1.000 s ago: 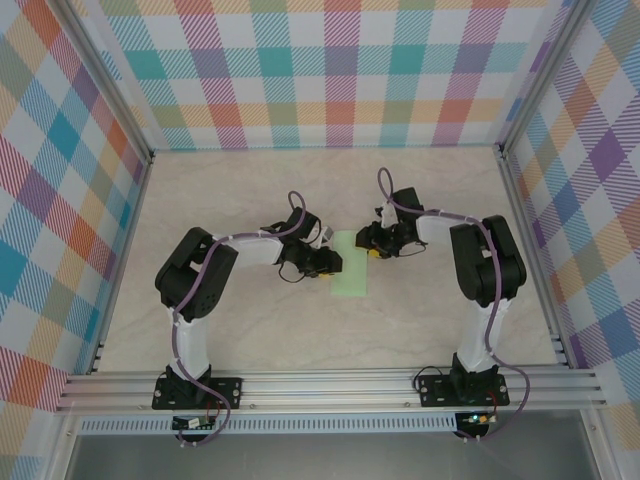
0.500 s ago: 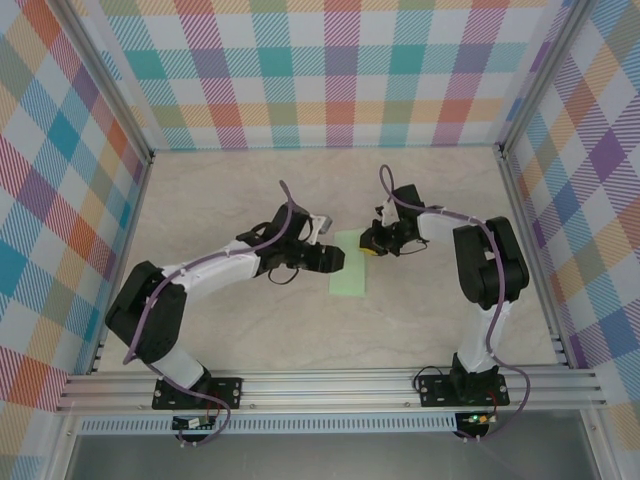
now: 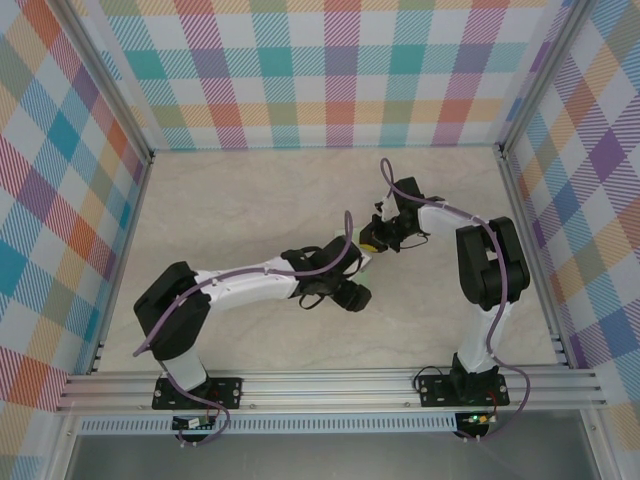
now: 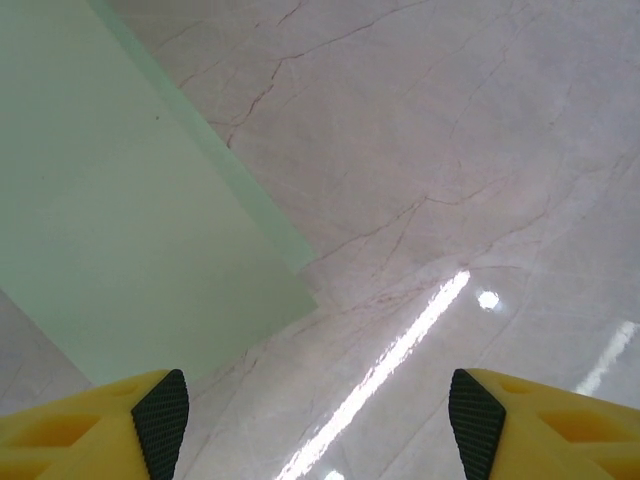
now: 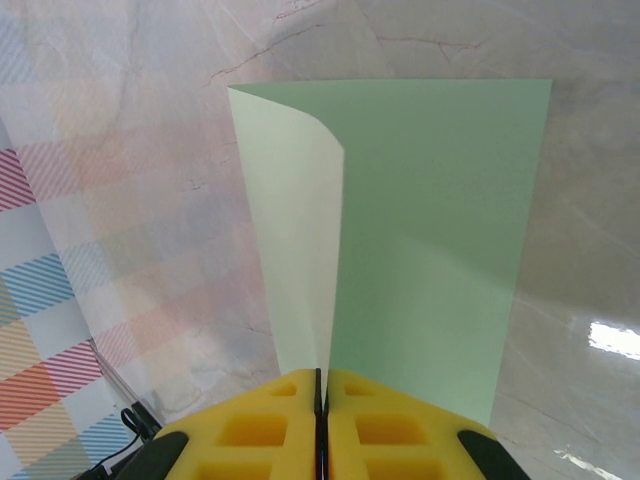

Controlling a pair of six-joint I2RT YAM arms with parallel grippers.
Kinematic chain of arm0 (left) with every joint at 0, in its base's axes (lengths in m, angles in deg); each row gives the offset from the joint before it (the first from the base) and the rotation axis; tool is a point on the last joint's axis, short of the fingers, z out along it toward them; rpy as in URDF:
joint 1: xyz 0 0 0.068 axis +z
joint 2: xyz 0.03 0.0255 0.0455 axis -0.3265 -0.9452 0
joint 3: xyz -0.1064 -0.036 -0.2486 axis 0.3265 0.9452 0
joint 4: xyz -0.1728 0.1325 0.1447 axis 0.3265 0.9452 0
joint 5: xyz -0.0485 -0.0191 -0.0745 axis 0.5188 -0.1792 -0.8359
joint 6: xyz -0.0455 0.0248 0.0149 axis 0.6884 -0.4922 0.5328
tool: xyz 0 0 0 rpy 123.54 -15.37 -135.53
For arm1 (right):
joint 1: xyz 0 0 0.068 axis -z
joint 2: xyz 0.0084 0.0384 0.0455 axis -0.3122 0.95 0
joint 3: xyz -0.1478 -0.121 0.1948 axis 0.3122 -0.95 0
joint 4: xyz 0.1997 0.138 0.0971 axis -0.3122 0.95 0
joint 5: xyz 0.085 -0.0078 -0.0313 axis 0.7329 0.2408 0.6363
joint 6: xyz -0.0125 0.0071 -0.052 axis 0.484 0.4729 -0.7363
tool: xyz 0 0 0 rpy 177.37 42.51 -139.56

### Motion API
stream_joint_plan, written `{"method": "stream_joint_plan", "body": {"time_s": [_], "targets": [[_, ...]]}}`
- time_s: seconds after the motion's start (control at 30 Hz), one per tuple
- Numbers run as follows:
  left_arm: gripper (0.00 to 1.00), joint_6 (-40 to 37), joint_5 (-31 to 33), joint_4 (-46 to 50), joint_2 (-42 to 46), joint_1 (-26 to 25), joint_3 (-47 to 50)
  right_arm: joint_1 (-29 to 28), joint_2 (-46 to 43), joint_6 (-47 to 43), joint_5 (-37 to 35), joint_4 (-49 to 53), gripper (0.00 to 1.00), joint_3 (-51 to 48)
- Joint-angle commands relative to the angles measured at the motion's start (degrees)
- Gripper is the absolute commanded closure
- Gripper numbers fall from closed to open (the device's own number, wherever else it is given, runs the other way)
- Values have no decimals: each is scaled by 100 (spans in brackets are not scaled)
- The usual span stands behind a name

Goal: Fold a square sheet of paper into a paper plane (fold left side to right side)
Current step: Fold the triangle a second time at the center of the table.

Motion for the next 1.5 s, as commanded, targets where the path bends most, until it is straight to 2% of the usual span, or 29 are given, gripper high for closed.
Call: {"method": "stream_joint_plan", "body": {"time_s": [0.0, 0.23, 0.4, 0.5, 0.7, 0.77, 0.87, 1.07, 1.2, 1.3, 1.37, 1.47], "targets": [[27, -256, 689, 406, -325, -236, -408, 14, -81, 5, 155, 170, 91, 107], [28, -331, 1648, 815, -864, -460, -972, 14, -55, 17, 156, 136, 91, 98], [36, -391, 2105, 1006, -1099, -558, -1205, 13, -38, 14, 160, 136, 91, 98], [48, -435, 2114, 968, -1071, -604, -1211, 7, -35, -7, 144, 147, 90, 98], [86, -441, 2031, 916, -1004, -613, -1177, 5, -28, -33, 55, 168, 85, 107], [94, -426, 2043, 893, -994, -613, -1158, 6, -37, -30, 20, 160, 82, 123], [100, -406, 2049, 889, -996, -613, -1150, 4, -142, -41, -91, 130, 75, 126], [100, -331, 1906, 873, -937, -613, -1124, 102, -927, -177, -771, 185, 48, 15], [100, -229, 1632, 858, -849, -529, -1079, 368, -1573, -269, -801, 277, 37, -359], [100, -124, 1245, 823, -760, -376, -1020, 580, -2128, -370, -860, 369, 39, -840], [100, -76, 858, 806, -701, -237, -976, 672, -2523, -389, -827, 313, 56, -1284], [100, 61, 326, 767, -645, -21, -926, 680, -2918, -368, -535, 148, 72, -1836]]}}
